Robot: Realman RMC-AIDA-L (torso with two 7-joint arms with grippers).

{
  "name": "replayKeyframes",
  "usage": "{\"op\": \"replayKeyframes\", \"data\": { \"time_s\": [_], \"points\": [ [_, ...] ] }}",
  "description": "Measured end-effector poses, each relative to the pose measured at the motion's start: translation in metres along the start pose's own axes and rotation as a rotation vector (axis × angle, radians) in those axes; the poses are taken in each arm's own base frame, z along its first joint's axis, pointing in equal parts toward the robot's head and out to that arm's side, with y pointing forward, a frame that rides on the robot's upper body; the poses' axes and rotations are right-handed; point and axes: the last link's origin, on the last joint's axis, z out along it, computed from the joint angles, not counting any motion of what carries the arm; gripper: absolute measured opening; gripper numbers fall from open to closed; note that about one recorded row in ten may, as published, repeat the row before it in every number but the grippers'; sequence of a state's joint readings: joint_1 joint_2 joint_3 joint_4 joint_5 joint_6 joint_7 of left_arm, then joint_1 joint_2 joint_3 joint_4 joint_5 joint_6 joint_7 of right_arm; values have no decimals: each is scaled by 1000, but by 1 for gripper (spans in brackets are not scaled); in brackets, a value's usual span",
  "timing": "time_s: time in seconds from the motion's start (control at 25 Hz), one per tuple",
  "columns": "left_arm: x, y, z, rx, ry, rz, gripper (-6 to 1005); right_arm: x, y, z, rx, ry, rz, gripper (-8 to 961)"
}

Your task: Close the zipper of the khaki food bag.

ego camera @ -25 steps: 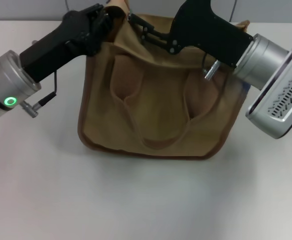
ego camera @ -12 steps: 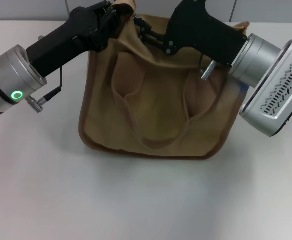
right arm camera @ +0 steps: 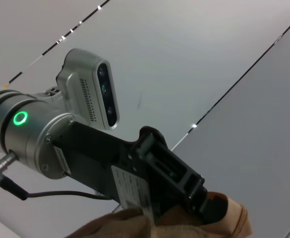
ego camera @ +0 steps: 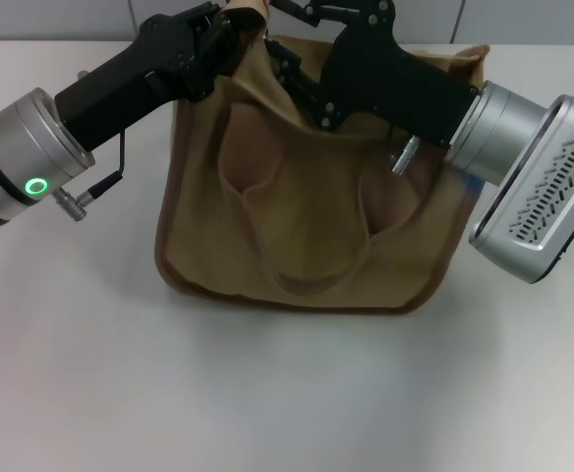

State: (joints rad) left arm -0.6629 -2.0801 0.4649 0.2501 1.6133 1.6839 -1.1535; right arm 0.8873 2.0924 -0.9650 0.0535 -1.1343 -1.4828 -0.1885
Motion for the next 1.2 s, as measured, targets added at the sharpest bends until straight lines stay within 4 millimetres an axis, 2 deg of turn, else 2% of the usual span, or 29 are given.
{"op": "replayKeyframes", "data": {
  "time_s": [0.12, 0.32, 0.56, 0.64, 0.72, 0.96, 1.2],
  "points": [
    [0, 0, 0, -1, 1, 0, 24, 0, 0, 0, -1, -1, 0, 429],
    [0, 0, -1, 1, 5, -1, 24, 0, 1, -1, 0, 2, 2, 183],
    [-1, 1, -4, 5, 5, -4, 24, 1, 1, -2, 6, 6, 7, 9],
    [-1, 1, -4, 5, 5, -4, 24, 1, 2, -3, 17, 13, 18, 9],
    [-1, -2, -20, 56, 30, -7, 24, 2, 2, -6, 32, 20, 29, 8],
    [2, -5, -50, 143, 63, 14, 24, 6, 6, -20, 62, 50, 53, 7],
    [4, -6, -70, 197, 80, 34, 24, 10, 13, -38, 85, 85, 72, 6]
  ]
}}
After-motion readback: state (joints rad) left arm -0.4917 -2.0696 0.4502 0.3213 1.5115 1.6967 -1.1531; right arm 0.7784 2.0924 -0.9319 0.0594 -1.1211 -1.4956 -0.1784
